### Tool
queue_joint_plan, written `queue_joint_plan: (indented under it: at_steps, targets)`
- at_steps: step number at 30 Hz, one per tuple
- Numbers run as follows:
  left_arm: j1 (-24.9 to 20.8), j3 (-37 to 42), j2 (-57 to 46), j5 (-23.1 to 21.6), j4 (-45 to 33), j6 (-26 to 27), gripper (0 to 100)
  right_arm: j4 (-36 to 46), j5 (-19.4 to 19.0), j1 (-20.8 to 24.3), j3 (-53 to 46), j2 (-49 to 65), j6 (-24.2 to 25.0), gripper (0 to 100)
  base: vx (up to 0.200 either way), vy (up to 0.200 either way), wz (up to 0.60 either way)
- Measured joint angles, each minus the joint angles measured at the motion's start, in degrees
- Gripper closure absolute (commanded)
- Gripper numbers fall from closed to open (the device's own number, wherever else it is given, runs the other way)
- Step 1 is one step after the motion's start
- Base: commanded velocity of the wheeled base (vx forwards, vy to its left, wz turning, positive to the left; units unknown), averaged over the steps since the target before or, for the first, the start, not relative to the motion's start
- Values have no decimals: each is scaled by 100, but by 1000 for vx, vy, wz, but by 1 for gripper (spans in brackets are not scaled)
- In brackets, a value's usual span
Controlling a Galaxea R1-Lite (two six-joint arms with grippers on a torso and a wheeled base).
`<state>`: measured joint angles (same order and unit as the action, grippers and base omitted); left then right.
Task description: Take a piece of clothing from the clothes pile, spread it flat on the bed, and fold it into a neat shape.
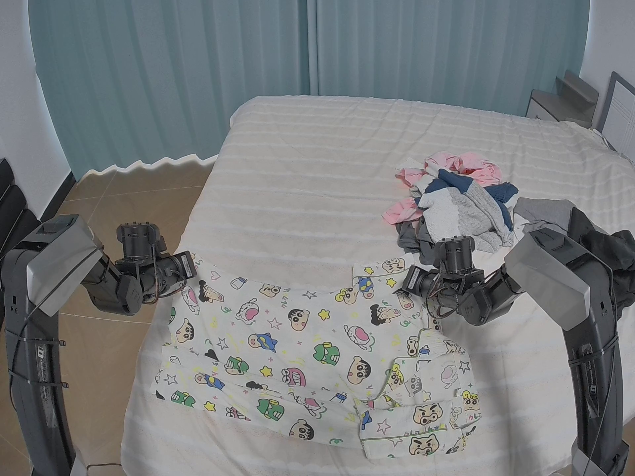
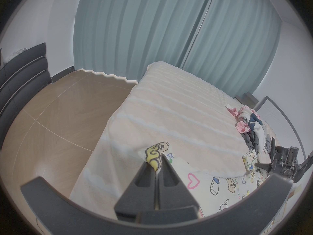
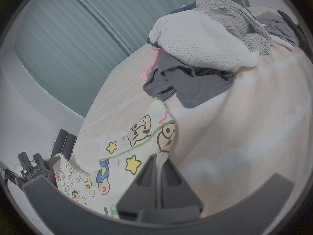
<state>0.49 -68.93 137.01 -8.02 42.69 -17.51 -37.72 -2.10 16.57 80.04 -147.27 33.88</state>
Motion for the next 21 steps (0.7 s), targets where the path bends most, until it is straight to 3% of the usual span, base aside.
queue_joint_plan:
  at_steps: [21]
  targets:
    - [20,233,-475,-2,37,13,100,-1603,-52,-202,-1304,752,-2,100,0,0,0]
